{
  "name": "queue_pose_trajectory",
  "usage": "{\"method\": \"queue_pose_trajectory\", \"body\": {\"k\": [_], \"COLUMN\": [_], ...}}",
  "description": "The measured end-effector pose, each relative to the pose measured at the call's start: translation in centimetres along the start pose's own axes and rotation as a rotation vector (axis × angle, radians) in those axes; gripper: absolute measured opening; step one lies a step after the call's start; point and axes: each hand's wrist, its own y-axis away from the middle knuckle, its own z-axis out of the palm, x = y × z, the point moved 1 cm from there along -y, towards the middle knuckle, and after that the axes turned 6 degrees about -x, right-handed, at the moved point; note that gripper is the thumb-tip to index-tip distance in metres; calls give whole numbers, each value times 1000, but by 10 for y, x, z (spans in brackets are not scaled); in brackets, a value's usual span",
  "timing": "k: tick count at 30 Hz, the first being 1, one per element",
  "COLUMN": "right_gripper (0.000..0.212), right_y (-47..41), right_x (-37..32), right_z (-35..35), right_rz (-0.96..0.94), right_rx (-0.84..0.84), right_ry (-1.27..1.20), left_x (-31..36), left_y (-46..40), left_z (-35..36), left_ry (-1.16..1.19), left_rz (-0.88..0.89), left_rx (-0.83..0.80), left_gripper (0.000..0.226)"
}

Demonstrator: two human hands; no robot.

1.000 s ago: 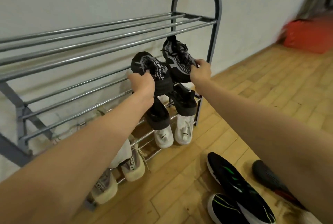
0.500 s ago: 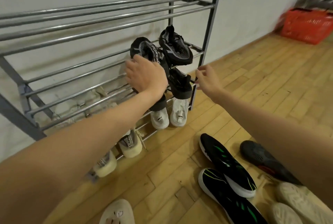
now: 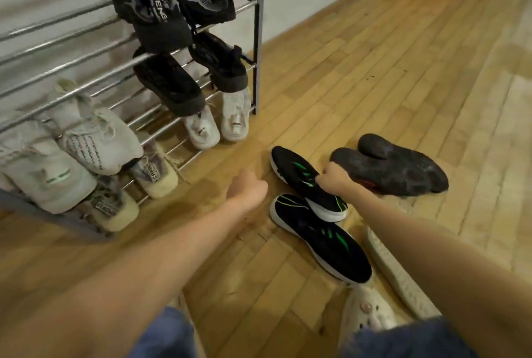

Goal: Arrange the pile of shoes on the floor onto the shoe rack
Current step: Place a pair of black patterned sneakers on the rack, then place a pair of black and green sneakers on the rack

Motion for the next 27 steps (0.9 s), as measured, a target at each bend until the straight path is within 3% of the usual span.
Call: {"method": "queue_pose_trajectory", "body": {"k": [4,6,9,14,23,27], "right_gripper": [38,32,30,56,49,48], "right_y": [-6,-10,-18,-22,-30,-21], "right_x": [43,58,75,84,83,72], "right_z": [17,25,36,41,36,17], "right_rz": [73,114,165,226,361,340], "right_rx": [13,85,64,71,64,-41], "right_ry": [-8,-46,-153,-326,-749,-848], "left_x": [-12,-12,-11,-13,-18,-16], "left_y": [-2,-10,-26,-46,-57,-47], "left_z": [55,71,87,103,105,90], "left_ry": [-24,6,115,245,312,217], "left_rz": [-35,-14,-42,-153,-238,-213], "left_rx": [-189,-185,-150,-116,-191,-299], "left_gripper": [38,53,80,68,59,50]}}
